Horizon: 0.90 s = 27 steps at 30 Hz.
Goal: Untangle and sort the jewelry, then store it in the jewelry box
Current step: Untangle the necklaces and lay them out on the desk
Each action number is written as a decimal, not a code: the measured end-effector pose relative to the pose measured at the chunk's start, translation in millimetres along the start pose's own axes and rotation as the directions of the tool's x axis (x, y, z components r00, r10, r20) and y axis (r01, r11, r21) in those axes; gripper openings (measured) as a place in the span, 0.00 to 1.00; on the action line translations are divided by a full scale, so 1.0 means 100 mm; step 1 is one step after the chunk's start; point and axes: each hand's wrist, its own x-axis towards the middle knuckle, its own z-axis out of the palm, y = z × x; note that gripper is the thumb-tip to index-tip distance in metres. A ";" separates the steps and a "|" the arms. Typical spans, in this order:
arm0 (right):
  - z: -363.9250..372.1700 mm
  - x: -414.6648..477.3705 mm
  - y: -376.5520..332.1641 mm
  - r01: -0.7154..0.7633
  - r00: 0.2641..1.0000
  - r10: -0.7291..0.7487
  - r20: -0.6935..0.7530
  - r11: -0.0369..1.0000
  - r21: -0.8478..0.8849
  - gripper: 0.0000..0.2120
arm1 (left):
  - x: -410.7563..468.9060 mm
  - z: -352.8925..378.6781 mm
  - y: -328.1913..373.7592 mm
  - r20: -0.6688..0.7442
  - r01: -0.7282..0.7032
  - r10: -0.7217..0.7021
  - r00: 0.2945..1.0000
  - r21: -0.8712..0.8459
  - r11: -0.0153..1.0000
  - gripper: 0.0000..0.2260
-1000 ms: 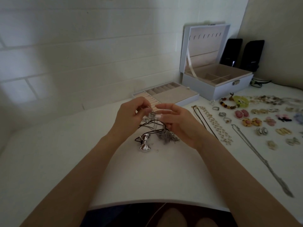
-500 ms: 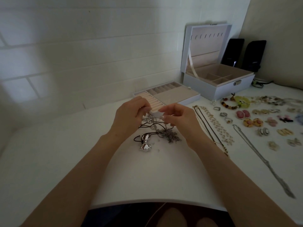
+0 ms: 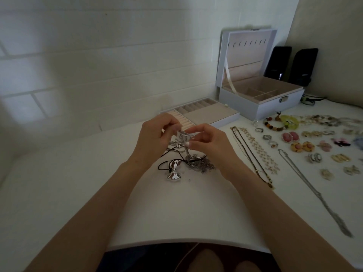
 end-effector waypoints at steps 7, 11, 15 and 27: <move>-0.06 0.01 -0.02 0.044 0.993 -0.034 -0.115 0.995 0.088 0.13 | 0.00 -0.02 -0.08 0.021 -0.050 0.049 0.999 0.092 0.994 0.07; -0.06 0.02 0.01 0.065 0.984 -0.065 -0.166 0.998 -0.003 0.13 | -0.01 -0.01 0.00 0.039 0.058 -0.056 0.998 -0.036 0.998 0.06; -0.05 -0.02 -0.04 0.134 0.983 -0.123 -0.137 0.988 0.076 0.06 | -0.01 0.01 0.06 0.058 0.185 -0.177 0.982 -0.165 0.969 0.08; 0.01 0.00 0.01 0.134 0.990 -0.127 -0.069 0.985 0.113 0.13 | 0.00 0.00 0.11 0.132 0.299 -0.268 0.954 -0.376 0.877 0.07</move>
